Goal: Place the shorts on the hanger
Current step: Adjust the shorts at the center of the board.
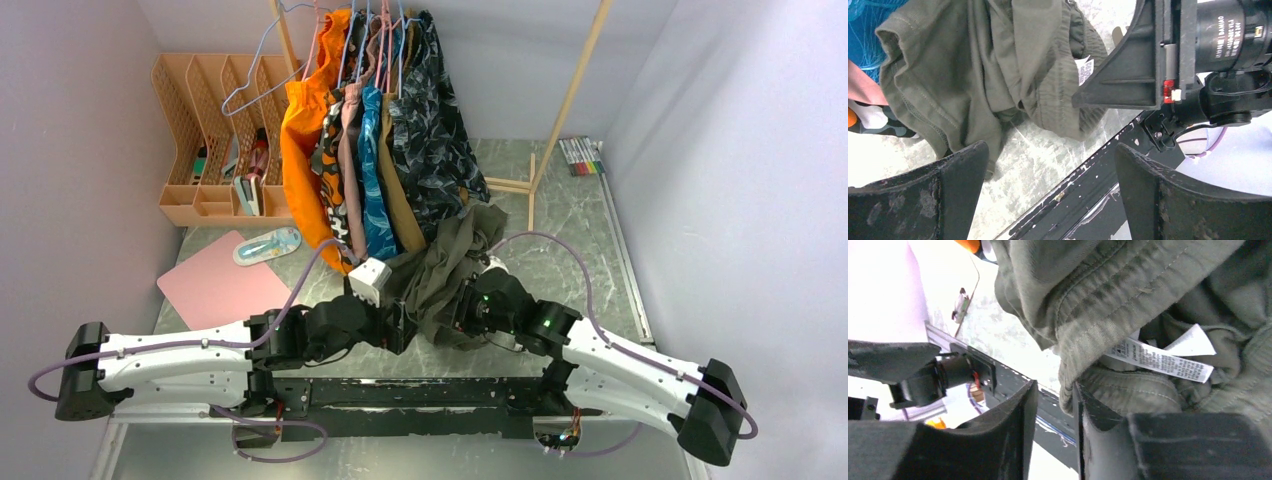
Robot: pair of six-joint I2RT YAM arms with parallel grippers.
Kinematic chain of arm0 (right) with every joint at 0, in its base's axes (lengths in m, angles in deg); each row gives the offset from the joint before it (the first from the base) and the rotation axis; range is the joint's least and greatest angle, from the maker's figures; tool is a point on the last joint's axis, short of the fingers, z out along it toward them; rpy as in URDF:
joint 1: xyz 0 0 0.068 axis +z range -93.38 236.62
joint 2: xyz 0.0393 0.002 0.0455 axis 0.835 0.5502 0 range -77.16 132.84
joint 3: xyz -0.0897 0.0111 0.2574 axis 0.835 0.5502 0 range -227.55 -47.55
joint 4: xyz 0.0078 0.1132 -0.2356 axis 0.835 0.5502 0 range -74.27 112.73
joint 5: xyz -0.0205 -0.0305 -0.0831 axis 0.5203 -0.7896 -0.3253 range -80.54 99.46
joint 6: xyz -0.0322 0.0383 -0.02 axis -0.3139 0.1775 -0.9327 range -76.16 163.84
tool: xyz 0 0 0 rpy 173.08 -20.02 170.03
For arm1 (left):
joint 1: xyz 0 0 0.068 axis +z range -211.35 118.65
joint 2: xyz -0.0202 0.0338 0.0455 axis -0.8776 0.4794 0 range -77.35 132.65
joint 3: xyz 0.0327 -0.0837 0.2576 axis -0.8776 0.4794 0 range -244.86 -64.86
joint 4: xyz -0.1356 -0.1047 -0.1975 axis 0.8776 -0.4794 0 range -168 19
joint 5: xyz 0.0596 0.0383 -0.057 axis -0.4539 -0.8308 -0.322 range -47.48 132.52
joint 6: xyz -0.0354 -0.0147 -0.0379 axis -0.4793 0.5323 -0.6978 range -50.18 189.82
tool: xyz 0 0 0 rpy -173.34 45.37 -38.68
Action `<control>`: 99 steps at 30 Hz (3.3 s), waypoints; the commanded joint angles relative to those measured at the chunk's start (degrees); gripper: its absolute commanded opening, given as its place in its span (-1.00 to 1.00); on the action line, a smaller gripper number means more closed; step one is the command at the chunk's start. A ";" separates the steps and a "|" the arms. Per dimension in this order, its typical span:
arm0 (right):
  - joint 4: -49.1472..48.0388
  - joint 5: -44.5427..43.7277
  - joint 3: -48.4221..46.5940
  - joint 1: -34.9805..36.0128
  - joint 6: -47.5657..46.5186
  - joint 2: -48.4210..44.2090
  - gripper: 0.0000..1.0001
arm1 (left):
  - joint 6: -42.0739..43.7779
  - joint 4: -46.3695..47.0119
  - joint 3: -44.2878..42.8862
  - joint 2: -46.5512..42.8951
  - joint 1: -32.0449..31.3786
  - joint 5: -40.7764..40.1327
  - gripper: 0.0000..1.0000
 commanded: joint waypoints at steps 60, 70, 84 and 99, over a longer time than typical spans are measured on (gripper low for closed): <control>-32.55 -6.89 -3.92 8.07 23.64 7.00 -0.87 | -21.74 -10.81 -7.63 9.93 -1.56 -23.09 -0.81; 5.19 -23.40 -22.81 6.97 -4.14 2.69 0.62 | -33.35 -33.57 -7.67 0.16 -1.56 -27.70 -0.86; -10.48 -12.95 -3.21 6.95 -22.08 -1.45 0.46 | -29.29 -45.85 -14.79 -15.86 -1.55 -32.82 -0.86; -34.84 2.12 -1.02 10.49 -31.33 19.89 0.41 | -26.17 -46.99 -18.57 -13.58 -1.56 -33.30 -0.86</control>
